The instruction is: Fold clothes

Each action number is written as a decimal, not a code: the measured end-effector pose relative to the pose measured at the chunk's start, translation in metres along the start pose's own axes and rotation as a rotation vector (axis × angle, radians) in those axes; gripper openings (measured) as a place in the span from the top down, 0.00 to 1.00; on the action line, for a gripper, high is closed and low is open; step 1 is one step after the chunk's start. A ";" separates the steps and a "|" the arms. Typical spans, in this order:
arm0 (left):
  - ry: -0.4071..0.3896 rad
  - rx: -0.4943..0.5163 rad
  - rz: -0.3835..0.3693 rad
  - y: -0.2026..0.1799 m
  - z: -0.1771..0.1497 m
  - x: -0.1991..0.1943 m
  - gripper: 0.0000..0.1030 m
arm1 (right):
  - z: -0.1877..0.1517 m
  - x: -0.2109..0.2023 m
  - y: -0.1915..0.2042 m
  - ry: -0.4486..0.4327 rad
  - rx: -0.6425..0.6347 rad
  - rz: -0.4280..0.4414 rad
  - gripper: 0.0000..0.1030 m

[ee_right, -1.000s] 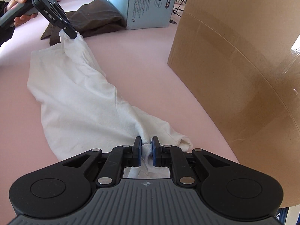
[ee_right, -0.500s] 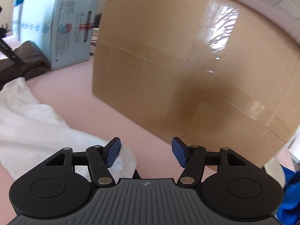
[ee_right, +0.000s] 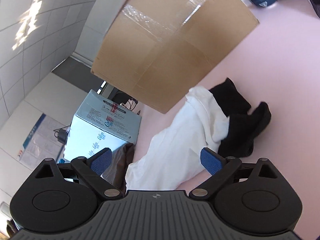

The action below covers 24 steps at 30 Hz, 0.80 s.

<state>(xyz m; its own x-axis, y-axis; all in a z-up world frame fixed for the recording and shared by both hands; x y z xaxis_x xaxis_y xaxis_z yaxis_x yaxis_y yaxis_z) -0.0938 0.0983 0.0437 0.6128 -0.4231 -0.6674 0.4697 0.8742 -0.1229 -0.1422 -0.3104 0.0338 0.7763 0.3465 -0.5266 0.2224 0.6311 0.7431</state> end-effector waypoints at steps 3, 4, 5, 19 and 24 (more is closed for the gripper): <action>0.010 -0.094 0.064 0.016 -0.016 0.001 0.20 | -0.009 0.007 -0.014 0.000 0.038 -0.071 0.07; 0.004 -0.146 0.053 0.022 -0.021 -0.001 0.20 | -0.012 0.012 -0.021 0.025 0.085 -0.067 0.07; -0.001 -0.187 0.032 0.026 -0.026 -0.004 0.20 | -0.015 0.020 -0.023 0.051 0.123 -0.052 0.07; 0.047 -0.195 -0.065 0.000 -0.034 0.037 0.19 | -0.007 0.060 -0.036 -0.059 0.366 -0.187 0.13; 0.024 -0.164 -0.056 0.000 -0.034 0.043 0.17 | 0.012 0.051 -0.044 -0.209 0.293 -0.276 0.13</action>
Point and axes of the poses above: each gripper's, at about its wrist camera, not at the fingertips, and x roughly the way its jaws point, y to its left, z to its top, the point moved 6 cm from there along x, roughly the way its jaws point, and after that the axes turned 12 degrees about -z, right-handed, at the moved point
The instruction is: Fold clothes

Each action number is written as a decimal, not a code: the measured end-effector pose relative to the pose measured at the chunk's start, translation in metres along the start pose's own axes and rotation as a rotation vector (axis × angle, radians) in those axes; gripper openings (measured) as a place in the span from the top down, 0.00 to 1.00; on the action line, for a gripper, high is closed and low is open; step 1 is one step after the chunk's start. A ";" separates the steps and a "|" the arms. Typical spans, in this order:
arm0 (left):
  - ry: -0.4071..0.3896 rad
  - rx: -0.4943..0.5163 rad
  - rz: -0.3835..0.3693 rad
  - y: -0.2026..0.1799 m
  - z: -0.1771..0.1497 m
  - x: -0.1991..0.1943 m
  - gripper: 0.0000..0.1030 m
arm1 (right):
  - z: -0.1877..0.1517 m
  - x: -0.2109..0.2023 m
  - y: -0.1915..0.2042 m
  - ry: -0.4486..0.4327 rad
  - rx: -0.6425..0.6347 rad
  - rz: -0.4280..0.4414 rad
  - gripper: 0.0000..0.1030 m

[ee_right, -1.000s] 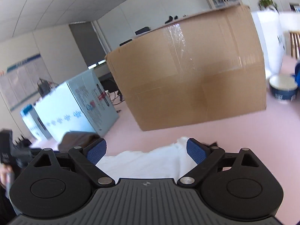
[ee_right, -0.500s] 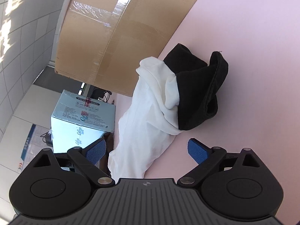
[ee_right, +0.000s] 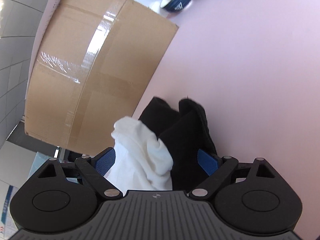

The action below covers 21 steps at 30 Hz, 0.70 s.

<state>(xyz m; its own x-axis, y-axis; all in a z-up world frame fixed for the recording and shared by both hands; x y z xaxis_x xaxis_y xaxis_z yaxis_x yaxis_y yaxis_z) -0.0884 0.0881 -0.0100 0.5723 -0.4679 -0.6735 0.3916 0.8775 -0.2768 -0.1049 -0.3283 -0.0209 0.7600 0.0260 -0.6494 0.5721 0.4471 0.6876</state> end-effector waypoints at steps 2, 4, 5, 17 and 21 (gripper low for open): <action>-0.009 0.012 -0.004 0.000 -0.002 0.000 0.17 | 0.001 0.008 0.004 0.030 -0.019 0.000 0.13; -0.019 0.018 -0.011 0.001 -0.003 0.000 0.16 | 0.000 0.011 0.009 0.021 -0.054 -0.015 0.16; -0.023 0.019 -0.016 0.001 -0.003 -0.001 0.16 | -0.002 0.013 0.012 0.017 -0.080 -0.027 0.24; -0.070 -0.014 -0.087 0.009 -0.004 -0.008 0.15 | 0.001 0.002 0.042 -0.063 -0.284 0.006 0.86; -0.090 -0.063 -0.130 0.017 -0.005 -0.015 0.15 | -0.008 -0.012 0.088 -0.179 -0.430 0.016 0.86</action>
Point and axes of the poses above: each gripper's, at about its wrist camera, not at the fingertips, and x roughly the way its jaws point, y to its left, z to its top, the point moved 6 cm from there along x, roughly the way its jaws point, and after that the axes turned 12 degrees about -z, right-handed, at the moved point
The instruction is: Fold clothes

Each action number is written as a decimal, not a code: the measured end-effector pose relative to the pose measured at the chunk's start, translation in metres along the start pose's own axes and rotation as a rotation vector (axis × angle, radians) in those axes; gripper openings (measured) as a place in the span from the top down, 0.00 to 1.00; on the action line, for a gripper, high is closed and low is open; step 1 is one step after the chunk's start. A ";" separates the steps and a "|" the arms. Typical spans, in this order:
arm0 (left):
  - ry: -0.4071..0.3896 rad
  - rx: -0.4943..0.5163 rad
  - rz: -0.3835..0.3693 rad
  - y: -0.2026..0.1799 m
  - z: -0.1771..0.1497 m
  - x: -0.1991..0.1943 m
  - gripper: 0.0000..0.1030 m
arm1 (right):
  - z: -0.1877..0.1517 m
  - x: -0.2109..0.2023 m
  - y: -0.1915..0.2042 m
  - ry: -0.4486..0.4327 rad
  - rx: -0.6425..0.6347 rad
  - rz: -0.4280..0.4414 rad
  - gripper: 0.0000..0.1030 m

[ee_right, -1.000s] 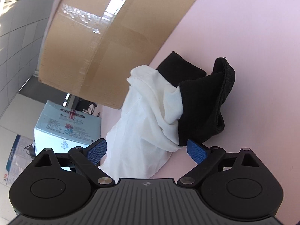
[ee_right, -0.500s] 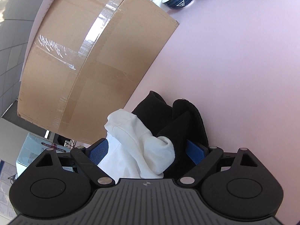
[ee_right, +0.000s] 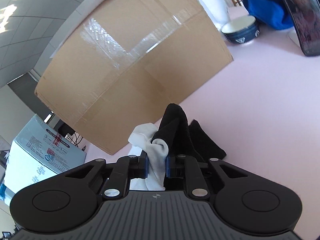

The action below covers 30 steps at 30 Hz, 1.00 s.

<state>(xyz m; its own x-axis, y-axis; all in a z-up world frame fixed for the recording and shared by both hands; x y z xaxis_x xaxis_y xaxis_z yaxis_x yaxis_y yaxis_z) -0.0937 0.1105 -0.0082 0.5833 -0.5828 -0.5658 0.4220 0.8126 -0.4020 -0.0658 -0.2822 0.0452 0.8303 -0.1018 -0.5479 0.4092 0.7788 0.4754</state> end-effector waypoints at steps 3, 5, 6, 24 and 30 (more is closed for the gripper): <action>-0.025 -0.036 -0.023 0.007 -0.001 -0.008 0.15 | 0.003 -0.010 0.035 -0.065 -0.095 0.024 0.87; -0.044 -0.040 -0.013 0.009 -0.001 -0.012 0.15 | 0.003 -0.019 0.061 -0.106 -0.162 0.052 0.87; -0.059 -0.040 -0.013 0.011 -0.001 -0.016 0.15 | 0.001 -0.022 0.075 -0.124 -0.199 0.068 0.87; -0.278 -0.158 -0.044 0.068 -0.013 -0.085 0.15 | -0.157 -0.056 0.240 0.126 -0.845 0.588 0.87; -0.258 -0.120 -0.056 0.061 -0.015 -0.083 0.15 | -0.173 -0.055 0.233 0.206 -0.884 0.597 0.87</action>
Point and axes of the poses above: each gripper's, at about its wrist camera, not at the fingertips, and x roughly the way its jaws point, y to its left, z to its top, the point moved 6 cm from there along x, roughly the way its jaws point, and after that the axes turned 12 degrees about -z, right-handed, at the moved point
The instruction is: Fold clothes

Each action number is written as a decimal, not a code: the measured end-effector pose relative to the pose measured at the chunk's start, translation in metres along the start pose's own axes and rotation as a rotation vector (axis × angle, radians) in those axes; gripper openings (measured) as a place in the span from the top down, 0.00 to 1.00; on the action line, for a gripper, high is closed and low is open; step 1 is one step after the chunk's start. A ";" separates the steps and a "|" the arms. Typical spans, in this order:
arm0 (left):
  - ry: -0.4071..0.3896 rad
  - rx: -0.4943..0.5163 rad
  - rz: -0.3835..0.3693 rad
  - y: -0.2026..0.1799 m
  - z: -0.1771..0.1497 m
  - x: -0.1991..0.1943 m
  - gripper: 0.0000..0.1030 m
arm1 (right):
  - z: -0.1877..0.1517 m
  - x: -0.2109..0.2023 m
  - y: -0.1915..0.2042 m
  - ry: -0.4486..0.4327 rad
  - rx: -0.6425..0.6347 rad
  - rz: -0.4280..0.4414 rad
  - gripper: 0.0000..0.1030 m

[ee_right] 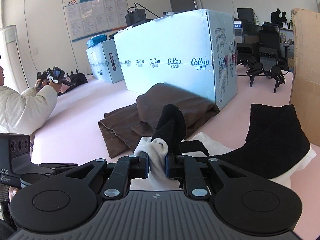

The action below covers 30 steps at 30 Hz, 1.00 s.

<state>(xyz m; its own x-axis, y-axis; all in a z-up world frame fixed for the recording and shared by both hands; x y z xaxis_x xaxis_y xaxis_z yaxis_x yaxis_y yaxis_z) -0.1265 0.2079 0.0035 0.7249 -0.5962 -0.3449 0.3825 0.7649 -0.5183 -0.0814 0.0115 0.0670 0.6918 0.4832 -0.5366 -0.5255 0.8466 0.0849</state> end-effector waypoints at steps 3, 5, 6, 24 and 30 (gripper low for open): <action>-0.008 0.000 -0.016 -0.001 0.000 -0.002 0.15 | -0.012 0.006 0.011 0.028 -0.082 -0.003 0.86; -0.004 -0.003 -0.016 0.000 -0.001 -0.002 0.15 | -0.023 0.010 0.021 0.056 -0.152 -0.008 0.83; 0.002 -0.004 -0.015 0.000 -0.001 -0.001 0.15 | -0.028 0.011 0.026 0.071 -0.187 -0.011 0.80; 0.195 0.149 -0.012 -0.068 0.015 0.050 0.15 | 0.047 -0.011 -0.072 0.083 -0.089 -0.285 0.42; 0.219 0.254 0.102 -0.071 -0.002 0.081 0.15 | 0.060 0.037 -0.094 0.459 0.309 -0.310 0.43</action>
<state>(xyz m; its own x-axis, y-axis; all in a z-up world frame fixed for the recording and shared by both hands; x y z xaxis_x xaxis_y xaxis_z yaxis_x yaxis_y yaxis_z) -0.0959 0.1048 0.0106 0.6373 -0.5304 -0.5590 0.4646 0.8432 -0.2704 0.0231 -0.0366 0.0893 0.4697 0.1180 -0.8749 -0.1201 0.9903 0.0691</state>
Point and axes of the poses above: each gripper's, at about its wrist camera, not at the fingertips, and x roughly the way its jaws point, y to its left, z to its top, the point moved 6 cm from there along x, roughly the way its jaws point, and after that the axes turned 12 degrees about -z, right-handed, at the moved point
